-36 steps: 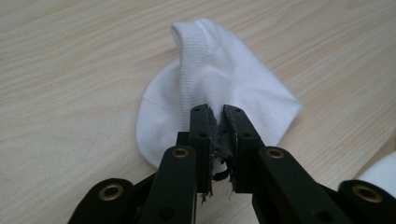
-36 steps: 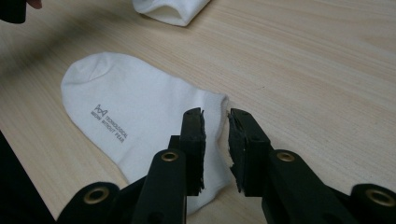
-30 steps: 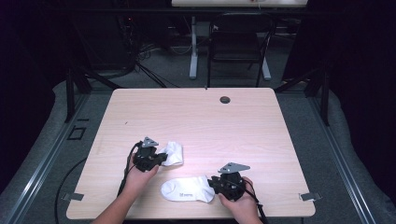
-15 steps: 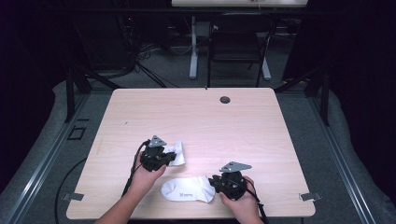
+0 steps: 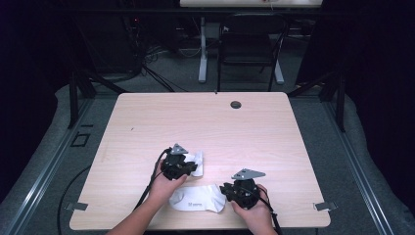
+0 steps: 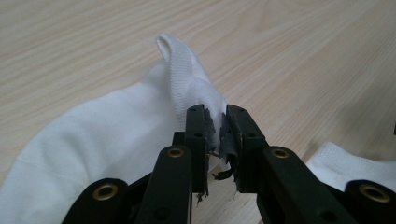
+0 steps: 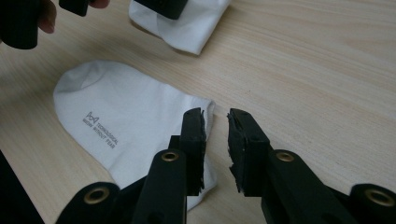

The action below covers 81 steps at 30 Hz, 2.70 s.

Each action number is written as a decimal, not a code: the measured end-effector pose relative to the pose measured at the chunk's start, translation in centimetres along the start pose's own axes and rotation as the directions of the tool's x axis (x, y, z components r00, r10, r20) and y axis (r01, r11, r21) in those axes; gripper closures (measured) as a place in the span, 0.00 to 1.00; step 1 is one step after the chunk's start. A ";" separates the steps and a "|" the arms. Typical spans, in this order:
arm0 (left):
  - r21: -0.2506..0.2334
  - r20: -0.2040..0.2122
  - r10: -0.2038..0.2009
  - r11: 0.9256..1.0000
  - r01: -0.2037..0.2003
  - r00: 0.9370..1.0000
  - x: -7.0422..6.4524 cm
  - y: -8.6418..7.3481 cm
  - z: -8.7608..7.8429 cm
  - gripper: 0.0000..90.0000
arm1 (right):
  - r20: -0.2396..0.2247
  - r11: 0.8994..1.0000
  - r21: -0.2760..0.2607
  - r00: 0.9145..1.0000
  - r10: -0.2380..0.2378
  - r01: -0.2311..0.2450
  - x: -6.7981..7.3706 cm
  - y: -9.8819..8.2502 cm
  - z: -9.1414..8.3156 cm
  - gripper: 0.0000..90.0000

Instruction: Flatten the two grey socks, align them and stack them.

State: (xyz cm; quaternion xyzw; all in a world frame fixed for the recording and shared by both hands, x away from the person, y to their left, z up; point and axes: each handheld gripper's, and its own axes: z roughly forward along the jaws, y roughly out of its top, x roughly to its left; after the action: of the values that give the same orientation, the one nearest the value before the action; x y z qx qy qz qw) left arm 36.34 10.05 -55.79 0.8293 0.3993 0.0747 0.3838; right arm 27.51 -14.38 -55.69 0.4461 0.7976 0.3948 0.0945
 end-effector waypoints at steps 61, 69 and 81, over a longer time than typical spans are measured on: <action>0.025 0.023 -0.006 1.000 0.006 1.000 1.7 -4.1 -1.8 0.85 | 0.129 0.979 0.080 0.972 -0.194 0.185 2.3 6.3 7.6 0.86; 0.025 0.028 -0.007 1.000 0.007 1.000 1.9 -4.1 -1.8 0.85 | 0.152 0.984 0.075 0.973 -0.172 0.162 1.7 6.3 6.9 0.98; 0.021 0.010 -0.016 1.000 0.016 1.000 2.5 -4.1 -2.0 0.84 | 0.172 0.997 0.035 0.983 -0.069 0.064 -0.7 4.8 5.0 0.99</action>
State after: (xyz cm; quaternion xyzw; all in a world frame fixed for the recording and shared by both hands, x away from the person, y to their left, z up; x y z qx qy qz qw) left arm 34.63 14.56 -57.71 0.8304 0.4046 0.0631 0.3778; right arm 33.50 -10.86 -55.73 0.4532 0.8065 0.3393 0.1702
